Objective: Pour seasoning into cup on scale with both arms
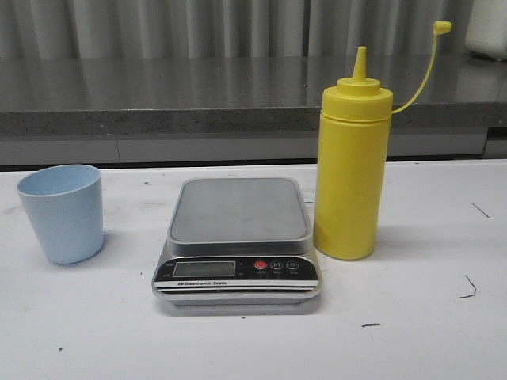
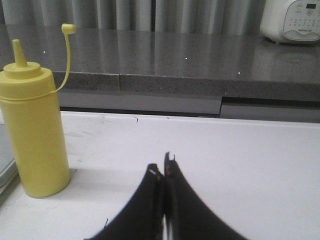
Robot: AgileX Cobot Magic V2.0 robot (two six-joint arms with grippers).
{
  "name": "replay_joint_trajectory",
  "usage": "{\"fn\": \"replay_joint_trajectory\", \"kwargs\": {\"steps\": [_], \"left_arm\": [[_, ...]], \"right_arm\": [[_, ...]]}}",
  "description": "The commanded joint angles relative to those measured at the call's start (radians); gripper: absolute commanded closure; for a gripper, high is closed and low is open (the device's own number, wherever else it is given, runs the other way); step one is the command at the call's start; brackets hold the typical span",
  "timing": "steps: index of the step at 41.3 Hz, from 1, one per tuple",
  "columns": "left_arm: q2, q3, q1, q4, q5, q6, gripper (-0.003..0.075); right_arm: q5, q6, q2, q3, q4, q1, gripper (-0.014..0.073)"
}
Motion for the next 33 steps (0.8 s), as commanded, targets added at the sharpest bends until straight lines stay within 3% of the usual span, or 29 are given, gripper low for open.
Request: {"fn": "replay_joint_trajectory", "kwargs": {"steps": [1, 33], "left_arm": [[-0.016, 0.023, -0.003, -0.002, -0.076, -0.015, 0.074], [-0.016, 0.023, -0.003, -0.002, -0.108, -0.015, 0.074]], "right_arm": [[-0.087, -0.001, -0.016, -0.006, -0.003, -0.008, 0.0711], [-0.117, -0.001, -0.016, -0.006, -0.002, -0.008, 0.0711]]}}
